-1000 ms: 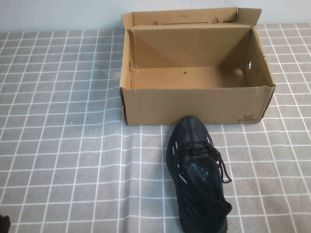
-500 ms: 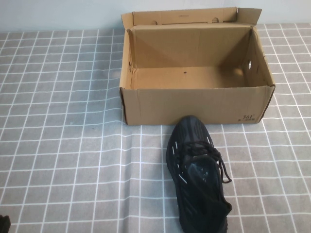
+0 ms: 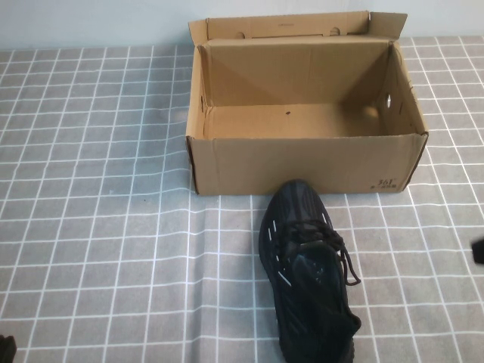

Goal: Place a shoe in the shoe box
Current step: Pick up the shoe from the table

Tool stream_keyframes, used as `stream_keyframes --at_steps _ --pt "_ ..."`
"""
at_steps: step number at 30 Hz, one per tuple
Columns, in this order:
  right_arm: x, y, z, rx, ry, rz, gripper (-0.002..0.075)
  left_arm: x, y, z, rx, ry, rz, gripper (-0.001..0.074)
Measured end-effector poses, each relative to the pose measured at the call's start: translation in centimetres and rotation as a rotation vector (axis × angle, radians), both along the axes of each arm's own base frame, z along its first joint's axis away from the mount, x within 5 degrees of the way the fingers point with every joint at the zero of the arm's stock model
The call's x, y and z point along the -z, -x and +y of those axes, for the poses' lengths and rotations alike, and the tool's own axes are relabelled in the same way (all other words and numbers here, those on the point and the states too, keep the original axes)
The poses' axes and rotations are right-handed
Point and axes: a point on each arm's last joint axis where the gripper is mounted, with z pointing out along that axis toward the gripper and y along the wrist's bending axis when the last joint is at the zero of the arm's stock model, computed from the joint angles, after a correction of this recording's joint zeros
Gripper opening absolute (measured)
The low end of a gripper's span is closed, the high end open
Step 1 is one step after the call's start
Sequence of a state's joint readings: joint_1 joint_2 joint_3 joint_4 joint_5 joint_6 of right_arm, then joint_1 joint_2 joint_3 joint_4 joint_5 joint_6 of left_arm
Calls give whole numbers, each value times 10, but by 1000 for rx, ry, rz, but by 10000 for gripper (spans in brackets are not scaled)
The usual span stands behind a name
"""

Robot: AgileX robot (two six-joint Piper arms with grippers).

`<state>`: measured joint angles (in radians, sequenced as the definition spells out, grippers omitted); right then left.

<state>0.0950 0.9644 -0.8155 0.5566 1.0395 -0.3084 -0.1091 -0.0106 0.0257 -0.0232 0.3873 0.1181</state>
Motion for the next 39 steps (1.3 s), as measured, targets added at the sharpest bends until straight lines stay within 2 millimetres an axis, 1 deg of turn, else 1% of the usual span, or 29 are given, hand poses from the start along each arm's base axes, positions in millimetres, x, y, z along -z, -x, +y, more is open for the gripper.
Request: stream_keyframes --at_steps 2,4,7,9,12,15,19,21,23,28,30,31,33,39 --pt "-1 -17 5 -18 9 7 -16 0 0 0 0 0 0 -1" --pt "-3 -33 15 -70 22 1 -16 0 0 0 0 0 0 -1" --pt "-7 -49 40 -206 44 -19 -16 0 0 0 0 0 0 -1" --pt "-10 -54 59 -298 50 -23 -16 0 0 0 0 0 0 -1" --pt "-15 -55 93 -450 71 -21 -16 0 0 0 0 0 0 -1" --pt "-15 -51 127 -613 150 -33 -16 0 0 0 0 0 0 -1" --pt "-8 -45 157 -784 299 -61 3 0 0 0 0 0 0 -1" --pt "-3 -46 165 -860 381 -77 41 0 0 0 0 0 0 -1" --pt "5 -51 170 -908 435 -82 105 0 0 0 0 0 0 -1" --pt "21 -67 175 -956 551 -140 358 0 0 0 0 0 0 -1" --pt "26 -75 175 -973 612 -188 437 0 0 0 0 0 0 -1" --pt "28 -79 175 -979 645 -211 459 0 0 0 0 0 0 -1" --pt "33 -86 175 -985 698 -249 478 0 0 0 0 0 0 -1" --pt "38 -97 180 -975 742 -333 476 0 0 0 0 0 0 -1"
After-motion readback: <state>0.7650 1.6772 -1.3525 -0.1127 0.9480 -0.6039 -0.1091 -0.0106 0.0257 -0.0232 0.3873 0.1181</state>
